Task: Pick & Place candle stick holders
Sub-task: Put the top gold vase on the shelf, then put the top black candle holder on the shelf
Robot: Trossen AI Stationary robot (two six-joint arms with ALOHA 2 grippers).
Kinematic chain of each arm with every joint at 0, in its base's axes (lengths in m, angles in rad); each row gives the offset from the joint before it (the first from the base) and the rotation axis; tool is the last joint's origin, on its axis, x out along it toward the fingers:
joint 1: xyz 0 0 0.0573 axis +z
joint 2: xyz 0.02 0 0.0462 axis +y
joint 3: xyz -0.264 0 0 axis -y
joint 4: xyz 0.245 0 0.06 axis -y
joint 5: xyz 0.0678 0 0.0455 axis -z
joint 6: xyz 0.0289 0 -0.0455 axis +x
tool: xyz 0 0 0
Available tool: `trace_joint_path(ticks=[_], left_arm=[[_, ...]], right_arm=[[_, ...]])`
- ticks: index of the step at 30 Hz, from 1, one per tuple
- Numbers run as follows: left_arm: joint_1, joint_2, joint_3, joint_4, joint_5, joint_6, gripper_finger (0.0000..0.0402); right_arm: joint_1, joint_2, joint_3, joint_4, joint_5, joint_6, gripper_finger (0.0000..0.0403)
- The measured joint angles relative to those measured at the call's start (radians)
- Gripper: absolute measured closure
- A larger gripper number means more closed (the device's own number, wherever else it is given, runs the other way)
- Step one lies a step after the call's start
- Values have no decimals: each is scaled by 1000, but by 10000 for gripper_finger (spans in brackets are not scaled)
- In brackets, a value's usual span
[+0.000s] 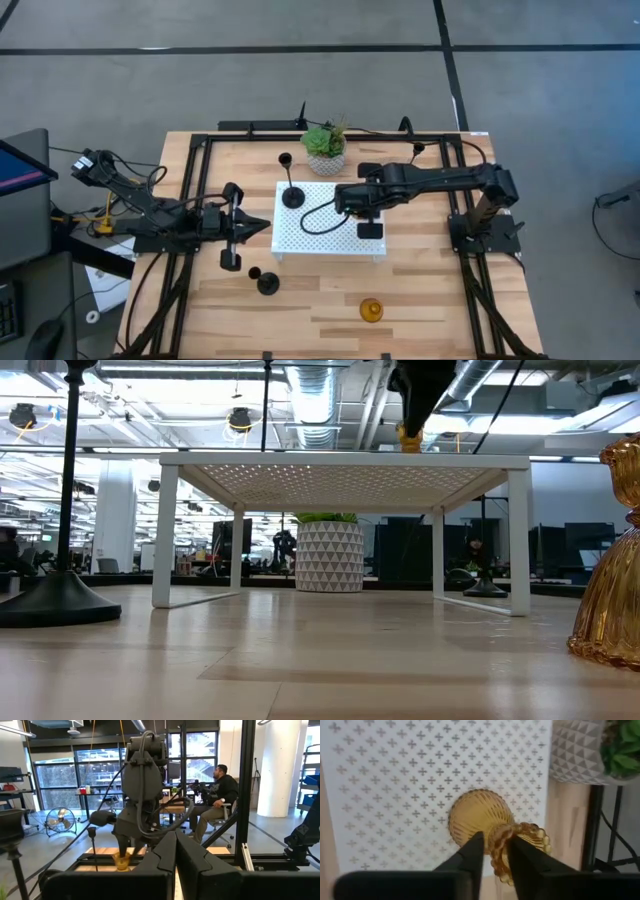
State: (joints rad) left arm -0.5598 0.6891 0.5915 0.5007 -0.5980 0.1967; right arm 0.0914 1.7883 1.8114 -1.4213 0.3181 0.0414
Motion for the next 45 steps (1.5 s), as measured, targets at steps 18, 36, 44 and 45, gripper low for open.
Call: trace_joint_path(ticks=[18,36,44,45], left_arm=[[0,0,0,-1,0,-4,395],[0,0,0,-3,0,-4,395],[0,0,0,-3,0,-4,395],[0,0,0,-3,0,-4,395]], right_arm=[[-2,0,23,-58,69,9,208],[27,-2,384,-150,70,81,285],[113,-13,500,-149,73,92,369],[124,-23,500,-150,73,91,382]])
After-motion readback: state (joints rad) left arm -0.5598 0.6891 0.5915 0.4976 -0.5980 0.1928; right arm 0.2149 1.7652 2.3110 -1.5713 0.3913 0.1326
